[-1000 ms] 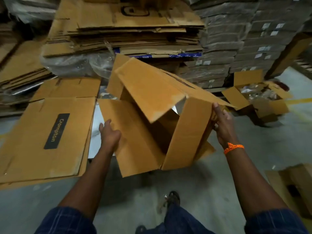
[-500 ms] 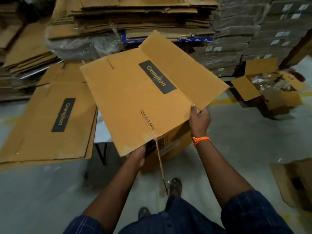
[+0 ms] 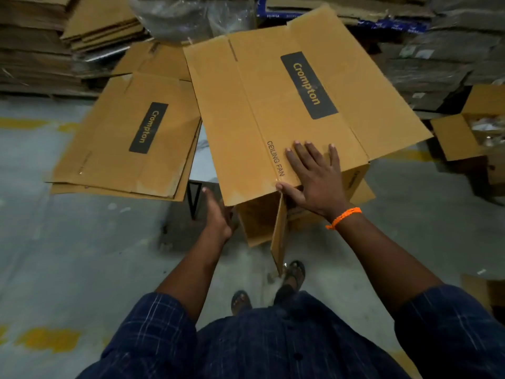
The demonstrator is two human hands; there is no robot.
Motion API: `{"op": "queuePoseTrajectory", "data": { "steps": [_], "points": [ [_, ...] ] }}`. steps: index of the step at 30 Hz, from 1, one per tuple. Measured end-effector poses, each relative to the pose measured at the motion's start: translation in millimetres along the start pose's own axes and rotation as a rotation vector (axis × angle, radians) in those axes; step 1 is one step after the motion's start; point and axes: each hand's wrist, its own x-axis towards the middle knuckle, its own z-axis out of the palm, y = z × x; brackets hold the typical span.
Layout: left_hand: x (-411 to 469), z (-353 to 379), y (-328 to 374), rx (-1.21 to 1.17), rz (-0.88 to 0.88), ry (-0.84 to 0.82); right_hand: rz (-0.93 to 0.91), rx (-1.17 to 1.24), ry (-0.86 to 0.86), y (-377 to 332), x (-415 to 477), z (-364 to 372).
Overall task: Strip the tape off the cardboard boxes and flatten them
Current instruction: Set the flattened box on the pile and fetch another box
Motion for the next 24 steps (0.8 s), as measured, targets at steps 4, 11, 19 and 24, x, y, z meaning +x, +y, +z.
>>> {"op": "queuePoseTrajectory", "data": {
  "steps": [4, 11, 19, 24],
  "points": [
    [9.0, -14.1, -14.5, 0.239, 0.023, 0.066, -0.012, -0.032, -0.117, -3.3, 18.9, -1.2],
    [23.2, -7.6, -53.8, 0.542, -0.095, 0.038, -0.036, -0.05, -0.181, -6.2, 56.0, 10.5],
    [23.8, -20.0, -36.6, 0.739, 0.283, -0.322, -0.017, -0.028, -0.251, -12.4, 81.3, 9.0],
    [9.4, -42.5, -60.3, 0.732, 0.186, -0.218, -0.02, -0.062, -0.264, -33.9, 66.6, 23.1]
  ]
}}
